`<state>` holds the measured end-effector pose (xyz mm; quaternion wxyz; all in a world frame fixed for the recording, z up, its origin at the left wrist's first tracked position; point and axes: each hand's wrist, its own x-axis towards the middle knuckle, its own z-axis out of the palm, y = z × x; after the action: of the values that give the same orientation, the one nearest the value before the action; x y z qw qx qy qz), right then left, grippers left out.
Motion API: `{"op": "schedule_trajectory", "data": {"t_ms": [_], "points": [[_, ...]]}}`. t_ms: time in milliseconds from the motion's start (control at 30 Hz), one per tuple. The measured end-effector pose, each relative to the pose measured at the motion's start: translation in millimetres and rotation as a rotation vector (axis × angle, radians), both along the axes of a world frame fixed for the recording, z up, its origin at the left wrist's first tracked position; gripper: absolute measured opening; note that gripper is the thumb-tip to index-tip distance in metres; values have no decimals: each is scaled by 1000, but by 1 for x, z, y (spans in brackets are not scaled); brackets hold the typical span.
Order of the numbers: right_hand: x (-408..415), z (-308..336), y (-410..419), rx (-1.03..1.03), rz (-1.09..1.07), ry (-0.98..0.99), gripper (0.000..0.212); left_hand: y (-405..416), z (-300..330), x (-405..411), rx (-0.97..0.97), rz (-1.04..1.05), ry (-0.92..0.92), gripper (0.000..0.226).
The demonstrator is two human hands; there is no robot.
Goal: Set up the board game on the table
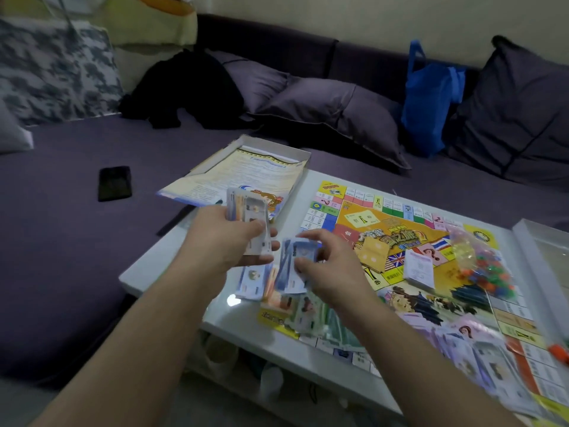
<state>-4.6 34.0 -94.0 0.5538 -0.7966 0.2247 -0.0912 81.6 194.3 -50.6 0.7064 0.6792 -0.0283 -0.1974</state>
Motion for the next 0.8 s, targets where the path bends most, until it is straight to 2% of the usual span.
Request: {"op": "schedule_trajectory", "data": {"t_ms": [267,333,400,433,500,533,567,633,667,700,733,800], "points": [[57,-47,37,-146,113,107,20,4,4,-3,-108,-43,16,19],[60,-59,39,-301,82,59,18,0,5,-6,-146,-88,54,18],[58,-59,37,-525,46,29,35,-2,6,-9,-154,-117,68,16],[52,-52,36,-560,29,19,33,-3,6,-10,-157,-121,72,16],[38,-35,29,-581,10,6,13,-5,6,-12,-162,-129,70,15],[29,-28,20,-534,-6,2,4,-6,5,-14,-166,-142,60,15],[18,-18,10,-401,-43,-4,12,-7,5,-16,-172,-160,47,14],[-6,4,-10,38,-64,-70,25,-13,3,-23,-172,-190,21,14],[-19,14,-16,209,-35,-107,25,-17,1,-27,-163,-210,15,13],[-32,21,-21,295,18,-153,21,-22,0,-33,-152,-243,14,13],[-45,26,-25,299,52,-185,16,-27,-1,-40,-139,-287,14,15],[-65,27,-30,168,56,-230,12,-39,-2,-54,-117,-374,14,20]]}}
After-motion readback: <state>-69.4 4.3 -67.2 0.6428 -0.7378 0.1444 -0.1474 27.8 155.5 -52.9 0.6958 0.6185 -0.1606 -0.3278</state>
